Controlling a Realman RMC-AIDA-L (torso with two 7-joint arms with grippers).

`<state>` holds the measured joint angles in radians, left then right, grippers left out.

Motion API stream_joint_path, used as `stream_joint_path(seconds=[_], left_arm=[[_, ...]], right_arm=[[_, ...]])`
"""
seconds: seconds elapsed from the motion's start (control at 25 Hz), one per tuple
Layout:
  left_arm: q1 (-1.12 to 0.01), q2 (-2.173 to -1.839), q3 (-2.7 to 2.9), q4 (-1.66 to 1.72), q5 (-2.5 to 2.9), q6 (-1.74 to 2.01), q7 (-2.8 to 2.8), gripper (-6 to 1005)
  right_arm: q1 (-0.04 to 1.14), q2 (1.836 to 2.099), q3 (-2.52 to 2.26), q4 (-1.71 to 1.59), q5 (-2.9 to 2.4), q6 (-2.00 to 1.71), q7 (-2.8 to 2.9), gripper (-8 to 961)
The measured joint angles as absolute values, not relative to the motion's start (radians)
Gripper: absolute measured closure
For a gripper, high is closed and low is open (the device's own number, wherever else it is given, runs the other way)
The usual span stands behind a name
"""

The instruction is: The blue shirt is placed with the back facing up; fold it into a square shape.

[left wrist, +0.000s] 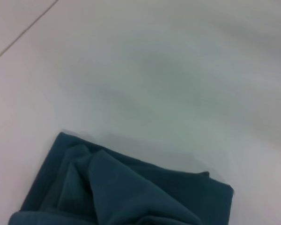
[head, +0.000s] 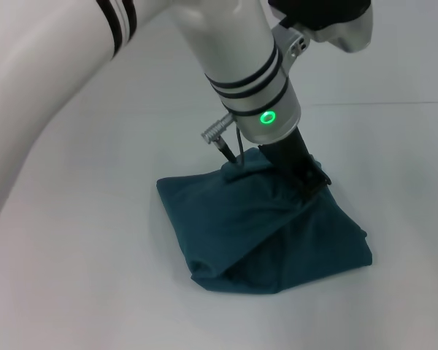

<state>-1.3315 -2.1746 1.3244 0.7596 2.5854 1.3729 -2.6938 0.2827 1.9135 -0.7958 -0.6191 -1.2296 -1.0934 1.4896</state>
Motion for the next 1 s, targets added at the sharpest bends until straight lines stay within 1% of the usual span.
stream_joint_path(seconds=[0.32,0.6,0.84,1.0], left_arm=[[-1.319,-2.175,1.357,0.715,2.474,1.343,-2.687,911],[-1.270,-2.176,1.471,0.688,2.286,1.259,-2.717,911],[-1.241,-2.175,1.465,0.710,2.251,1.258,-2.715,736],[-1.199,-2.175,1.466,0.768,2.244,1.283,-2.703,573]], right_arm=[[0.303,1.914,-0.786,-0.620,-1.260,-1.084,1.490,954],[0.329,1.917,-0.775,-0.626,-1.294,-1.067,1.492,954],[0.342,1.916,-0.776,-0.654,-1.328,-1.050,1.501,954],[0.356,1.920,-0.775,-0.691,-1.400,-1.048,1.547,955]])
